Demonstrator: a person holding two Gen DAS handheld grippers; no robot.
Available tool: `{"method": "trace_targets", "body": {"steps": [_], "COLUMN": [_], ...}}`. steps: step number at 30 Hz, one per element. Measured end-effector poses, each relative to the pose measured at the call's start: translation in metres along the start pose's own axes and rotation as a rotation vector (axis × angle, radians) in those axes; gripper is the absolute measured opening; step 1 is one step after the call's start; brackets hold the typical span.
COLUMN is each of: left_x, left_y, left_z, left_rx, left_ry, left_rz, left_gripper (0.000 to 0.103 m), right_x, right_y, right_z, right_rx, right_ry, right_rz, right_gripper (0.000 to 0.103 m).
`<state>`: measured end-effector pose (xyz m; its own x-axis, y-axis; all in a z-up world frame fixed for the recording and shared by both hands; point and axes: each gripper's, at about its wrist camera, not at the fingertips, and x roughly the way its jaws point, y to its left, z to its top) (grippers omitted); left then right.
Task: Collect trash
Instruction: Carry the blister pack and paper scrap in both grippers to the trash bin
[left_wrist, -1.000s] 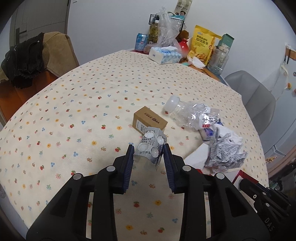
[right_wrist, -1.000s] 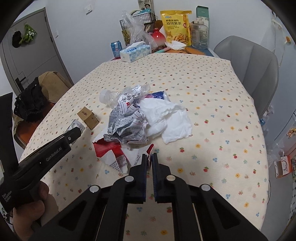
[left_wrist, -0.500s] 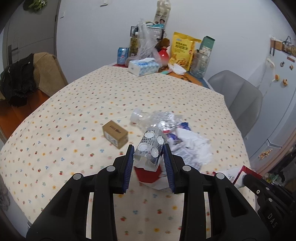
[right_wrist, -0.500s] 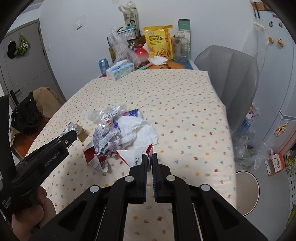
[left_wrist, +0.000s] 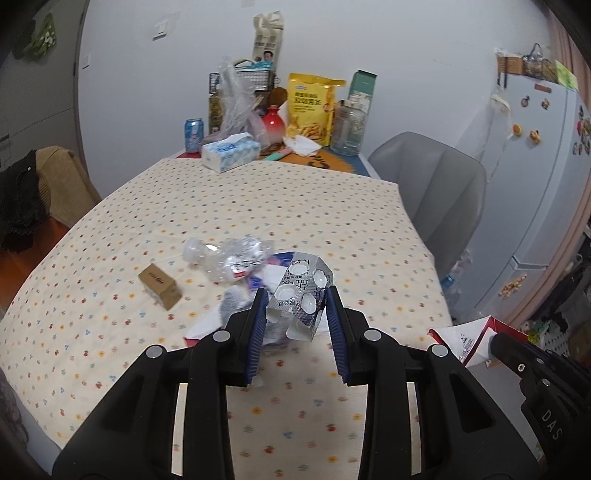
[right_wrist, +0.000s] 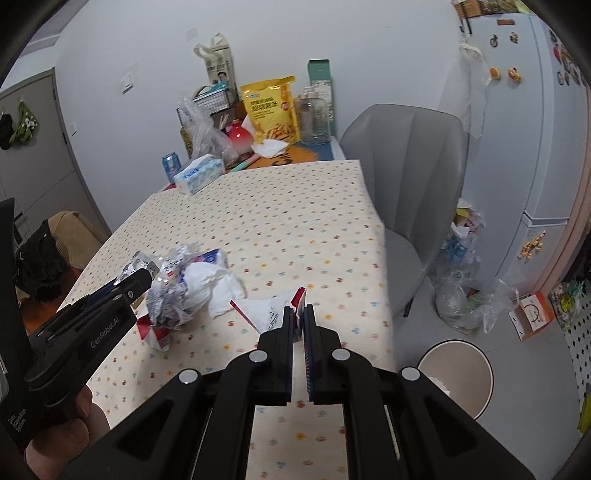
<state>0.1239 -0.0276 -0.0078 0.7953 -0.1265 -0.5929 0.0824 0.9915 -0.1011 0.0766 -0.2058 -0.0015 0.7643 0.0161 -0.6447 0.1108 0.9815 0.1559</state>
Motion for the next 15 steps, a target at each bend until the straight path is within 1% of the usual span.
{"method": "trace_targets", "body": {"steps": [9,15], "left_x": [0.001,0.002], "left_y": [-0.057,-0.091], "left_z": [0.002,0.003], "left_rx": [0.075,0.116], "left_ry": [-0.002,-0.007], "left_rz": [-0.046,-0.052], "left_gripper": [0.032,0.031], "right_x": [-0.015,-0.022], "right_y": [-0.051,-0.088], "right_z": [0.002,0.002], "right_rx": [0.067,0.122], "right_ry": [-0.026,-0.042], "right_rz": [-0.052,-0.071], "right_gripper": [0.006,0.006]}}
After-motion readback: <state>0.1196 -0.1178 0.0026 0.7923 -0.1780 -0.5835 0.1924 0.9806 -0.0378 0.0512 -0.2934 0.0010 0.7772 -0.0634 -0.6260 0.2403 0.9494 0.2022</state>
